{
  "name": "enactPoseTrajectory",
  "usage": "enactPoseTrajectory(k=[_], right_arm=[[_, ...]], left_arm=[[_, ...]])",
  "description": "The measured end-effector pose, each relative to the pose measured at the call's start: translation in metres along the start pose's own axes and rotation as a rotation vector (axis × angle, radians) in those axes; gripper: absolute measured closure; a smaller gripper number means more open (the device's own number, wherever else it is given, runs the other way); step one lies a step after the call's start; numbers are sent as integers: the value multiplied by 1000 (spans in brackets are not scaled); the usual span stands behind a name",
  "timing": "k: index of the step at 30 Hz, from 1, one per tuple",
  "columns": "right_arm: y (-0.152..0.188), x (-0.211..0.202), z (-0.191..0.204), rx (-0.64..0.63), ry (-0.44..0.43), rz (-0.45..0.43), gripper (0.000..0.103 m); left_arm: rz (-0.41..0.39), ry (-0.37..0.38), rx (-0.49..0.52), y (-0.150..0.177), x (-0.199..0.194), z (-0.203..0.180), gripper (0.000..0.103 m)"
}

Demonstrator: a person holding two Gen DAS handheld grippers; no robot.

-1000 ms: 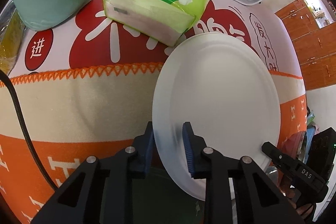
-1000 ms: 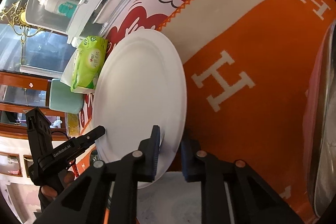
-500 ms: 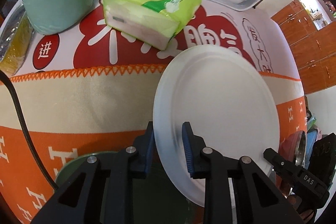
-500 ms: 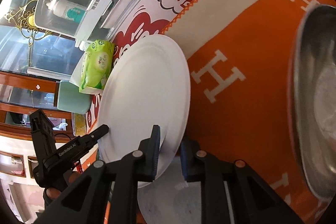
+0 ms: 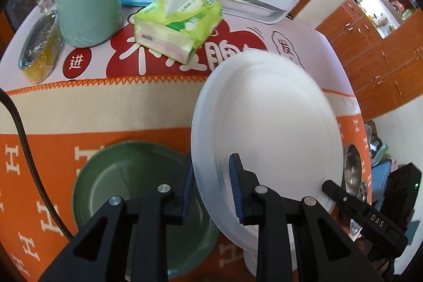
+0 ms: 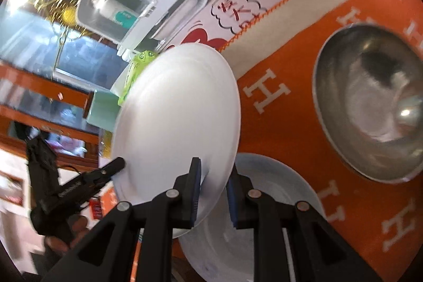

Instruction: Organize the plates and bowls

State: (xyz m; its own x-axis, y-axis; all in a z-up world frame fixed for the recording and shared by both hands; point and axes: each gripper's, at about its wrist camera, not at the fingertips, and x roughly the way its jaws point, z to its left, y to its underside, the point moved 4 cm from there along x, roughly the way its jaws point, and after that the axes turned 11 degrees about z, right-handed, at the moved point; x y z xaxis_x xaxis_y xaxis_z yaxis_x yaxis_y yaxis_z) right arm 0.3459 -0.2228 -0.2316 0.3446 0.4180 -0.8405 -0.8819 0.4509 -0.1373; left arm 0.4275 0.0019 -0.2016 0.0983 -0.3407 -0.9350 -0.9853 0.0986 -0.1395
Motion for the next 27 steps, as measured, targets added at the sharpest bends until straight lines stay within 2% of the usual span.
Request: enactPoseTrajectory(k=[2, 6, 12, 15, 23, 27], right_arm=[[7, -10, 0, -15, 5, -13, 84], [20, -29, -2, -33, 2, -41, 84], [46, -62, -1, -101, 56, -101, 84], [62, -79, -5, -107, 47, -117, 84], [104, -117, -12, -144, 86, -178, 84], [126, -132, -19, -147, 115, -201, 84]], left_arm=[[-1, -16, 13, 11, -7, -6, 79], [2, 10, 6, 33, -19, -12, 79], [-9, 10, 50, 71, -38, -30, 79], [-25, 18, 65, 93, -51, -37, 79], [-42, 49, 97, 150, -74, -55, 79], [-36, 98, 86, 176, -77, -60, 79]])
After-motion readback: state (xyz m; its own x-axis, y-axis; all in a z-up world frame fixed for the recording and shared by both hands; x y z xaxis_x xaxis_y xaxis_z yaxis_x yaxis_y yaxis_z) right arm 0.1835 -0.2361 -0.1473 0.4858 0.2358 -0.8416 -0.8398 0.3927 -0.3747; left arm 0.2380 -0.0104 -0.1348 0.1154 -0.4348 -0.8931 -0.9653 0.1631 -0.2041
